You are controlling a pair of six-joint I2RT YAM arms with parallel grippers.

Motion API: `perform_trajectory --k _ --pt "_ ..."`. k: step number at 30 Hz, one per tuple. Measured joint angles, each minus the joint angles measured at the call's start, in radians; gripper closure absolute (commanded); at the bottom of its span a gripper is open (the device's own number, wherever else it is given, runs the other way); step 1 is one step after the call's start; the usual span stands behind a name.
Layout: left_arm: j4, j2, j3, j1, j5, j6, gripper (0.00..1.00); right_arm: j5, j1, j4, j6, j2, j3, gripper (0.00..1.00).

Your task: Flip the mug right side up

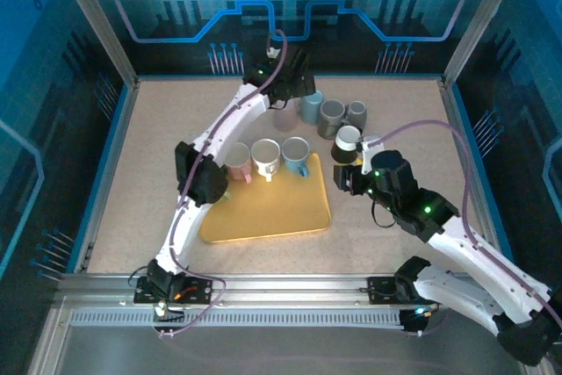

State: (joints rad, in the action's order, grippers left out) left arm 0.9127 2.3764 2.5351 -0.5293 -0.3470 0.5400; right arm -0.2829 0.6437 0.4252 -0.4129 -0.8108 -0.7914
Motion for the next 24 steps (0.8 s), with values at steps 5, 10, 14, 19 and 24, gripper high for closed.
perform_trajectory --k 5,10,14,19,24 --pt "-0.034 0.048 -0.045 0.011 0.017 -0.15 0.01 -0.001 -0.01 0.0 -0.01 0.055 0.039 0.36" --pt "-0.087 0.048 -0.083 0.027 0.032 -0.313 0.01 0.023 -0.018 -0.031 -0.014 0.051 0.042 0.35" --pt "-0.117 0.055 -0.089 0.045 0.084 -0.411 0.01 0.054 -0.03 -0.052 -0.018 0.041 0.046 0.35" --pt "-0.139 0.116 -0.051 0.067 0.131 -0.491 0.02 0.08 -0.042 -0.056 -0.025 0.038 0.056 0.34" --pt "-0.132 0.177 -0.042 0.092 0.2 -0.525 0.06 0.096 -0.046 -0.062 -0.029 0.038 0.058 0.34"
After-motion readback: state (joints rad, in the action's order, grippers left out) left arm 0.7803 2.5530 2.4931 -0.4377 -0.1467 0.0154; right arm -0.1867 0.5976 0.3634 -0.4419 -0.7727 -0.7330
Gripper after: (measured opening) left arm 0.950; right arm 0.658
